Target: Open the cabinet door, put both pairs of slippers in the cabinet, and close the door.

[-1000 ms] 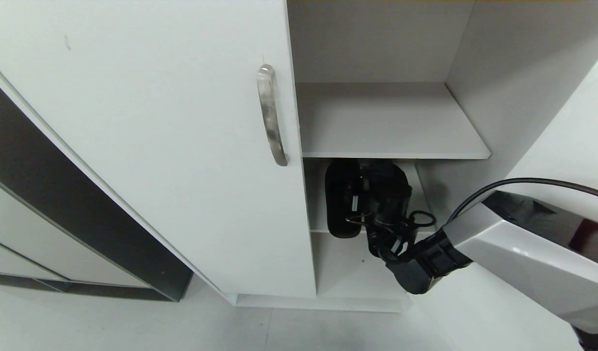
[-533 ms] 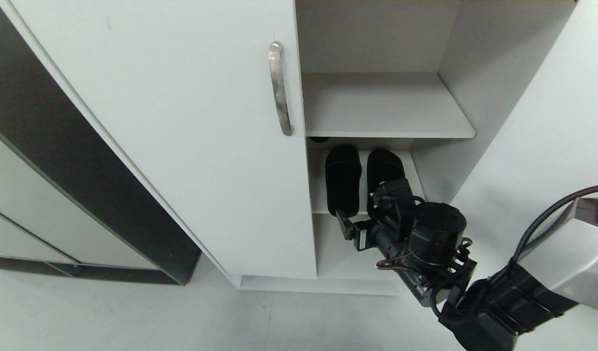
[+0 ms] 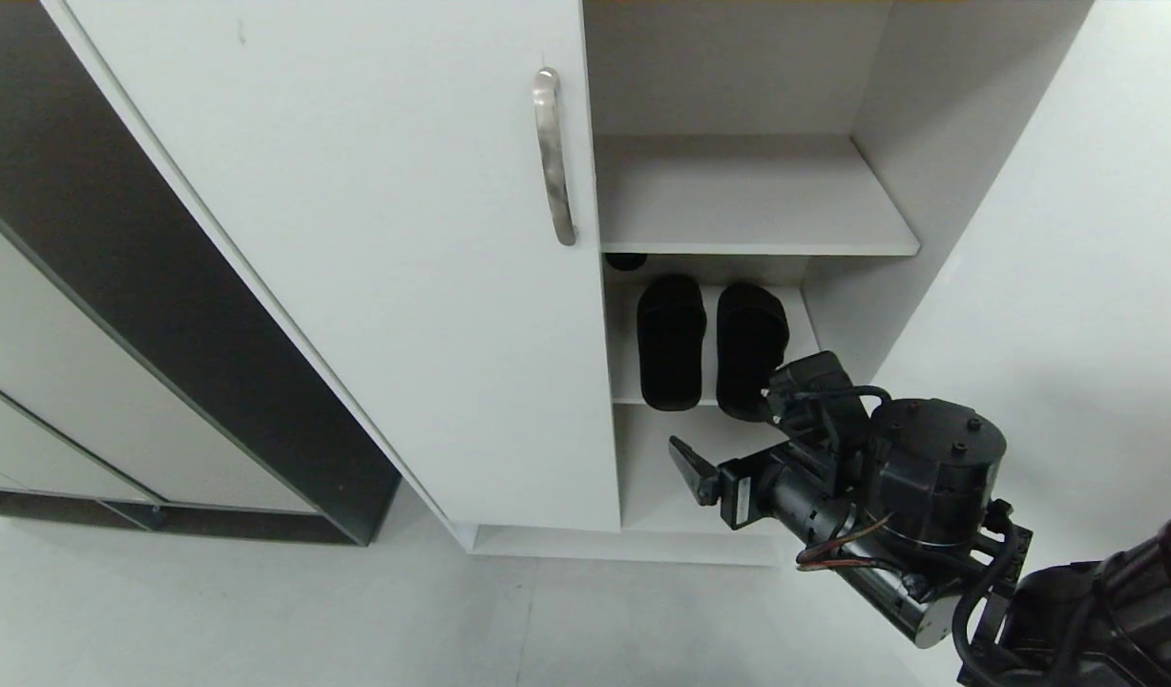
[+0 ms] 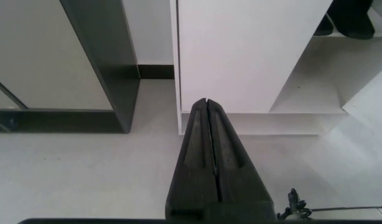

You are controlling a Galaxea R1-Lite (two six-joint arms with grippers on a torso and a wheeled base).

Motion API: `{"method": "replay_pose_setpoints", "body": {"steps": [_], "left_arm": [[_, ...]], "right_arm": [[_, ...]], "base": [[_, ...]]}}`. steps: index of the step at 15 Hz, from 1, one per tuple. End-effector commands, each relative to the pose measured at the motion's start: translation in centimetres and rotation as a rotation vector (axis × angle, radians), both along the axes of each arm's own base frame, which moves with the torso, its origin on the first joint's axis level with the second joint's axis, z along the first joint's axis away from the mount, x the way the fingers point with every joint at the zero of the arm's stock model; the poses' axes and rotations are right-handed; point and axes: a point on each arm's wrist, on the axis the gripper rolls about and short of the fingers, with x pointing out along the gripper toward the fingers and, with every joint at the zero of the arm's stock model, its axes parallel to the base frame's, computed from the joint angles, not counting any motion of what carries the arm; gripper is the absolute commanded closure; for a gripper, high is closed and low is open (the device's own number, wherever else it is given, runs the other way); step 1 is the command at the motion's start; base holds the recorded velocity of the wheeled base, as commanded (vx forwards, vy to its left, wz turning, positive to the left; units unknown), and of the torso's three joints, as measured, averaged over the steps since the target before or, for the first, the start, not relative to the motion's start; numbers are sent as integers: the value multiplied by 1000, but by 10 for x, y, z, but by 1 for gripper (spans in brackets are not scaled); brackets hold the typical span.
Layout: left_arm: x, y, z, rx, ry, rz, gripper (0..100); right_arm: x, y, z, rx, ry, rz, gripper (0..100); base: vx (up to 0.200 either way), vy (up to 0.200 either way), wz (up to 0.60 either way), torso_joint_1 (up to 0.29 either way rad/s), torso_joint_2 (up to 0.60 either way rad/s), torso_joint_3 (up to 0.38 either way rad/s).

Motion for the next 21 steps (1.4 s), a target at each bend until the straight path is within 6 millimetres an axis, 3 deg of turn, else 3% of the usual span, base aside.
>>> {"method": "replay_pose_setpoints", "body": {"steps": [1,21], "left_arm": [[0,0,0,-1,1,0,100],[0,0,0,-1,-1,0,100]], "right_arm": [[-1,-1,4,12,-8,1,0],[-16,-6,-5,-17,31,88,0]], "base": [[0,0,0,0,0,0],[0,0,0,0,1,195]]}}
